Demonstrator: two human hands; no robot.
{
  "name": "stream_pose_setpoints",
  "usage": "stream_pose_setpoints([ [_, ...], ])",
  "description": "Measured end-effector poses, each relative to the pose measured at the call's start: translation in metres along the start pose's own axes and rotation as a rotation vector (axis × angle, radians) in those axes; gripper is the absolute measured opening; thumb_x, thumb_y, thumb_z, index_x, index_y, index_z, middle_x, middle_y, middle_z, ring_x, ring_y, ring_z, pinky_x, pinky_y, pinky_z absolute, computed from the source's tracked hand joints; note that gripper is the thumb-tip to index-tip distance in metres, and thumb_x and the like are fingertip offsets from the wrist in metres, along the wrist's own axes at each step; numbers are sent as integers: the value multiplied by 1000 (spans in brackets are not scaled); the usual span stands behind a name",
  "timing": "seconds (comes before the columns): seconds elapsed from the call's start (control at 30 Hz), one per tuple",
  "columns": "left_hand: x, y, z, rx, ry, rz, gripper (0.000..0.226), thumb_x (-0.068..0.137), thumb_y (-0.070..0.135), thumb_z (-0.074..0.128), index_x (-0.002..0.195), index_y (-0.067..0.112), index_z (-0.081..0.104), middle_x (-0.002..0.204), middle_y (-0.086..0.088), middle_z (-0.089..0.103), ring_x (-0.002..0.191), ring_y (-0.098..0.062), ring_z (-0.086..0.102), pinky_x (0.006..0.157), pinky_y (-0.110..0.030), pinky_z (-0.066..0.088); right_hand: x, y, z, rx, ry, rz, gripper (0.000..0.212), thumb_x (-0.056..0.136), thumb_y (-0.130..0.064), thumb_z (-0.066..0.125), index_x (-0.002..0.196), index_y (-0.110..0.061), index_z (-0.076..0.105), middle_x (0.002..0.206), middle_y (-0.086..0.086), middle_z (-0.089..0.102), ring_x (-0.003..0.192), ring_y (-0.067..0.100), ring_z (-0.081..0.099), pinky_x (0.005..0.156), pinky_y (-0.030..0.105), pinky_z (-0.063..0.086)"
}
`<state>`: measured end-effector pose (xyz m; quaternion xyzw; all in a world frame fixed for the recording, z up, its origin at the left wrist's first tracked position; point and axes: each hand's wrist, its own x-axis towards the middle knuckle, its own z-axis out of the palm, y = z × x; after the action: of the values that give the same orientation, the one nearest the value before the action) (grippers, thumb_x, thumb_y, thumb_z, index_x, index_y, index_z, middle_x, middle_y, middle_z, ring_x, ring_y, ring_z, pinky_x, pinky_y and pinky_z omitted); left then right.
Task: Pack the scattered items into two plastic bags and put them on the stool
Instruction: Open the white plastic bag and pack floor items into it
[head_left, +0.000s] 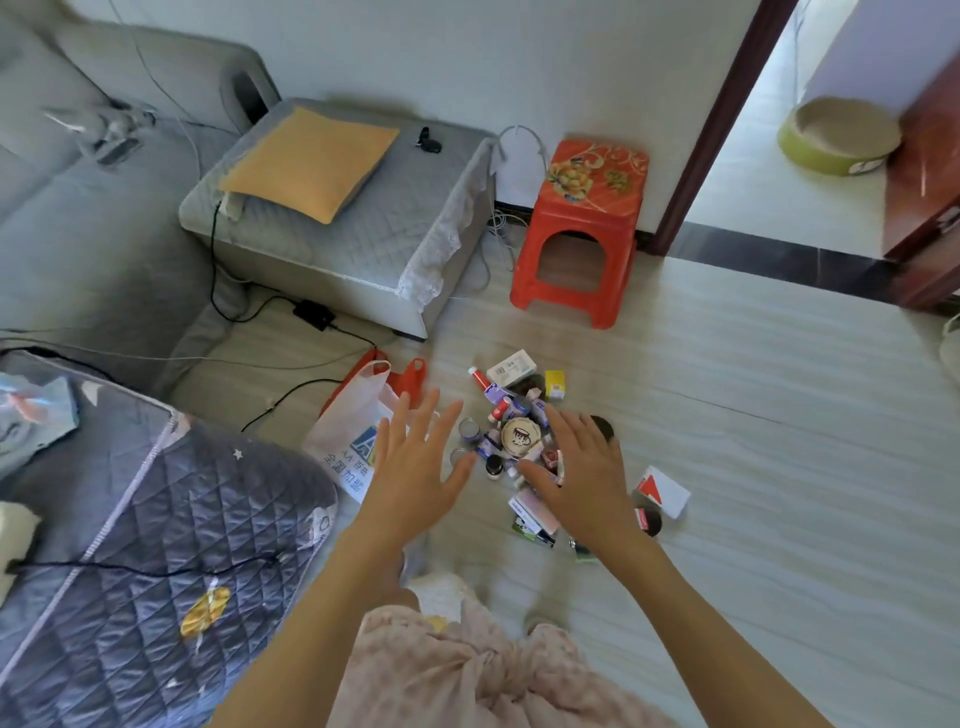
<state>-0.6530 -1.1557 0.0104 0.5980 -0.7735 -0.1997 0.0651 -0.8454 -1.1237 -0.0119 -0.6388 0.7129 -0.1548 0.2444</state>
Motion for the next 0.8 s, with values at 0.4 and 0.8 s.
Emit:
stream_pose_setpoints([
  [0.4, 155, -174, -31, 148, -180, 133, 73, 83, 61, 19, 146, 26, 16, 157, -3, 4, 143, -29, -7, 114, -49, 3, 164, -92, 85, -1, 28, 100, 85, 75, -65, 25, 143, -14, 33, 148, 7, 37, 140, 27, 27, 113, 49, 21],
  [0.8, 256, -332, 158, 236, -185, 162, 56, 82, 49, 35, 128, 18, 44, 133, -16, 53, 121, -44, 48, 89, -58, 43, 308, -11, 270, -87, -111, -45, 77, 80, -60, 30, 140, -15, 38, 143, 8, 44, 136, 30, 35, 108, 56, 29],
])
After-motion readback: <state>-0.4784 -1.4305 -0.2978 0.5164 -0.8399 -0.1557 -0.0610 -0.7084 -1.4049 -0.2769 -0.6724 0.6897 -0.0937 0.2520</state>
